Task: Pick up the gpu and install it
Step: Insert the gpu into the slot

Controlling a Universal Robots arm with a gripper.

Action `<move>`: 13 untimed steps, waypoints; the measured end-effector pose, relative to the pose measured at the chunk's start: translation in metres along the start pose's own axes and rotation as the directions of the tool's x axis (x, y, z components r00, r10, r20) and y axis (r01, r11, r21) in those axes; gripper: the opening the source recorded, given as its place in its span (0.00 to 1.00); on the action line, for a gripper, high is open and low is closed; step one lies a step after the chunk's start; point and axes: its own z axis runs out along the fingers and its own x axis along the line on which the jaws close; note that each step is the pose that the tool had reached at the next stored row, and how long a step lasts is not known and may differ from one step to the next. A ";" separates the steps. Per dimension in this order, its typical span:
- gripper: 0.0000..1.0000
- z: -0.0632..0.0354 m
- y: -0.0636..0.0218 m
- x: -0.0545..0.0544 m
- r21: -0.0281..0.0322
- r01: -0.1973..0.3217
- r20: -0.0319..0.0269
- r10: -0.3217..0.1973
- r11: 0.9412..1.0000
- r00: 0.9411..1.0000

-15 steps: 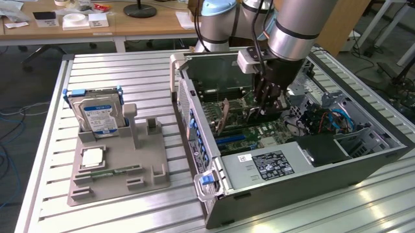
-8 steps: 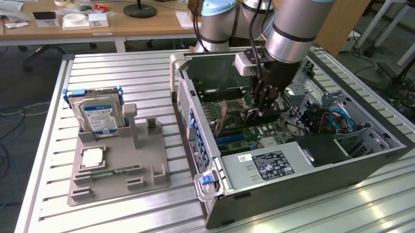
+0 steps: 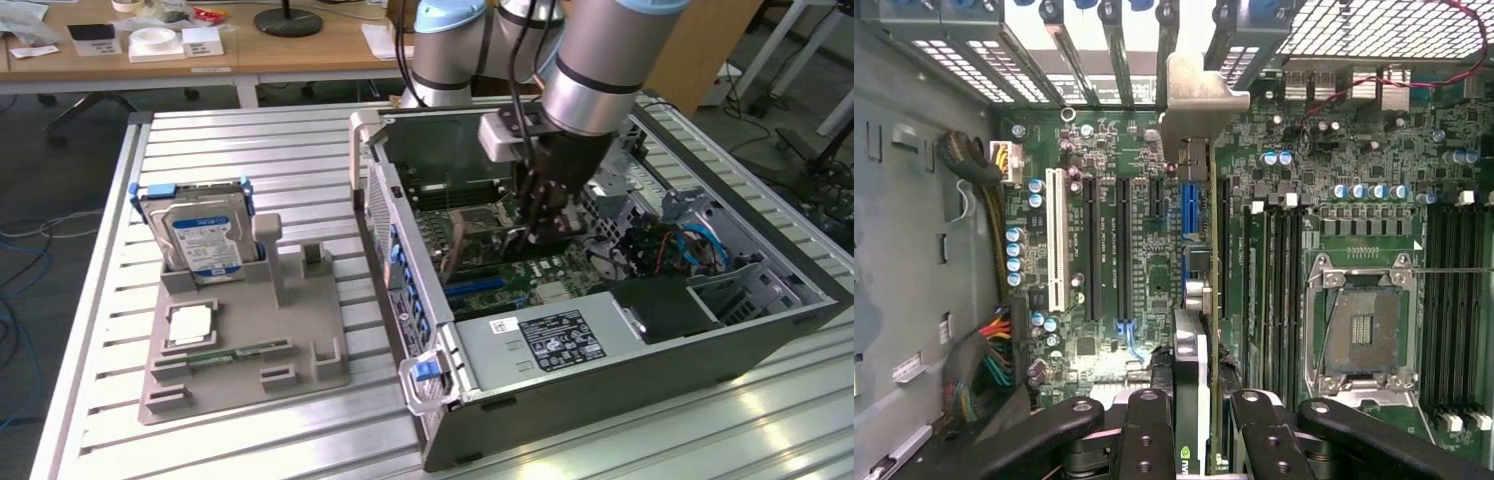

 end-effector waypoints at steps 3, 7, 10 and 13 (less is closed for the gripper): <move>0.27 0.0005 0.0016 -0.001 0.001 0.000 0.000 0.000 1.000 1.000; 0.27 0.0008 0.0034 -0.001 0.003 0.000 0.001 0.000 1.000 1.000; 0.27 0.0021 0.0054 -0.001 0.004 0.000 0.003 0.000 1.000 1.000; 0.27 0.0043 0.0061 -0.001 0.005 0.000 0.003 0.000 1.000 1.000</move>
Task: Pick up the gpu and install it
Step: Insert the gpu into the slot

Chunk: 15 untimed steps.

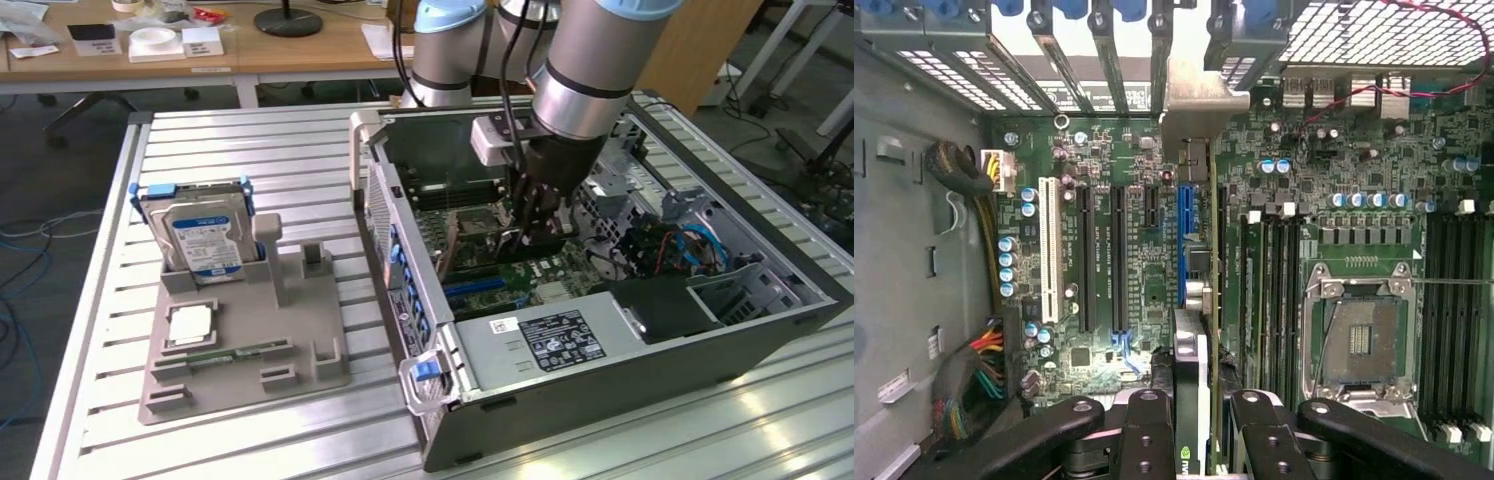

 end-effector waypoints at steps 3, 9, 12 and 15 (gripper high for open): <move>0.27 0.0001 0.0008 0.000 0.000 0.000 0.000 0.000 1.000 1.000; 0.27 0.0002 0.0019 0.000 0.000 0.000 0.000 0.000 1.000 1.000; 0.27 0.0005 0.0045 0.000 0.000 0.000 0.000 0.000 1.000 1.000; 0.27 0.0006 0.0049 -0.001 0.000 0.000 0.000 0.000 1.000 1.000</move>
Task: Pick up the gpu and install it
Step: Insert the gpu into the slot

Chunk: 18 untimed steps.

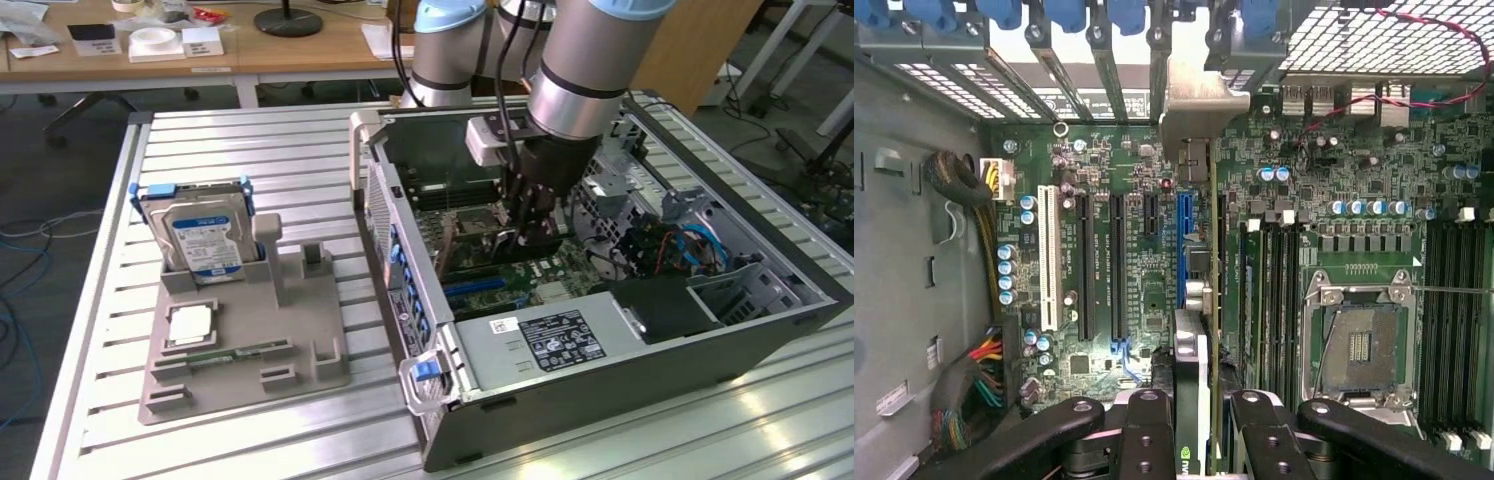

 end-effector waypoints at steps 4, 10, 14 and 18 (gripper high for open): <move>0.27 0.0030 0.0033 0.000 0.000 0.000 0.000 0.000 1.000 1.000; 0.27 0.0059 0.0061 0.001 0.000 0.000 0.000 0.000 1.000 1.000; 0.27 0.0059 0.0062 0.003 0.000 0.000 0.000 0.000 1.000 1.000; 0.27 0.0064 0.0063 0.003 0.000 0.000 0.000 0.000 1.000 1.000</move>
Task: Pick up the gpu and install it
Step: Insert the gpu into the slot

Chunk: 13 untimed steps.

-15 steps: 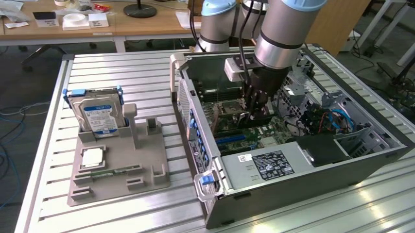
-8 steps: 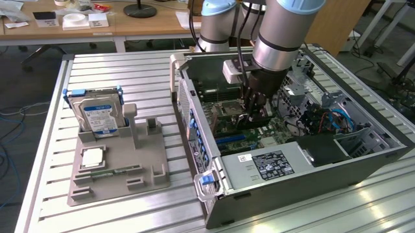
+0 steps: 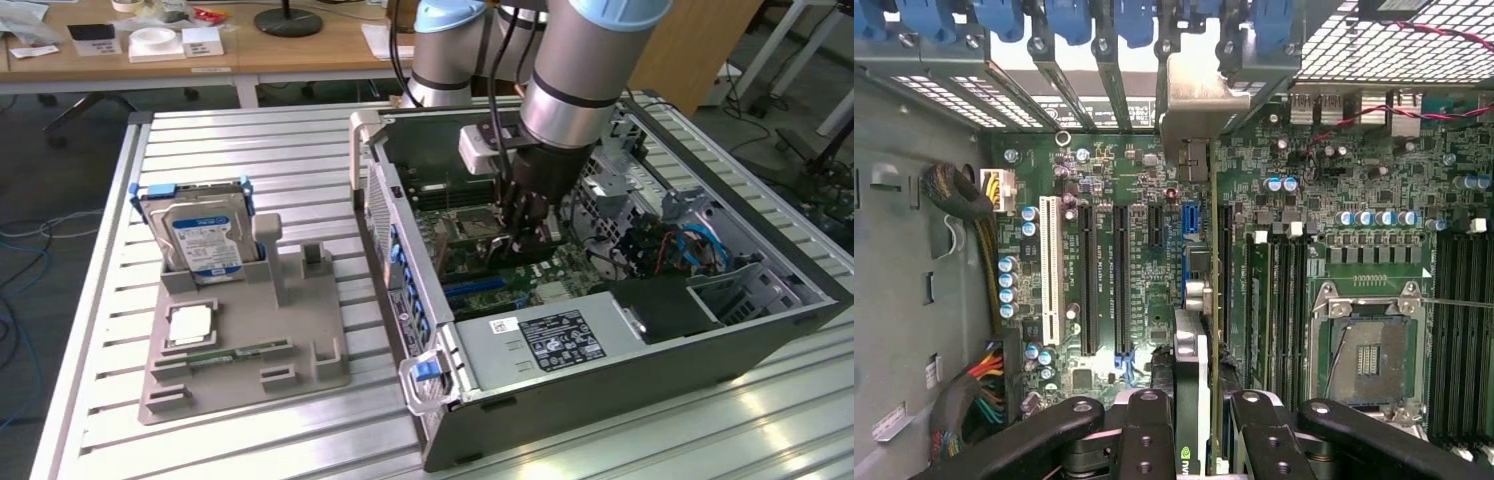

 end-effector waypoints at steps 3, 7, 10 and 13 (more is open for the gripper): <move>0.27 0.0002 0.0012 0.000 0.000 0.000 0.000 0.000 1.000 1.000; 0.27 0.0003 0.0029 0.000 0.000 0.000 0.000 0.000 1.000 1.000; 0.27 0.0003 0.0039 0.000 0.000 0.000 0.000 0.000 1.000 1.000; 0.27 0.0003 0.0042 0.000 0.000 0.000 0.000 0.000 1.000 1.000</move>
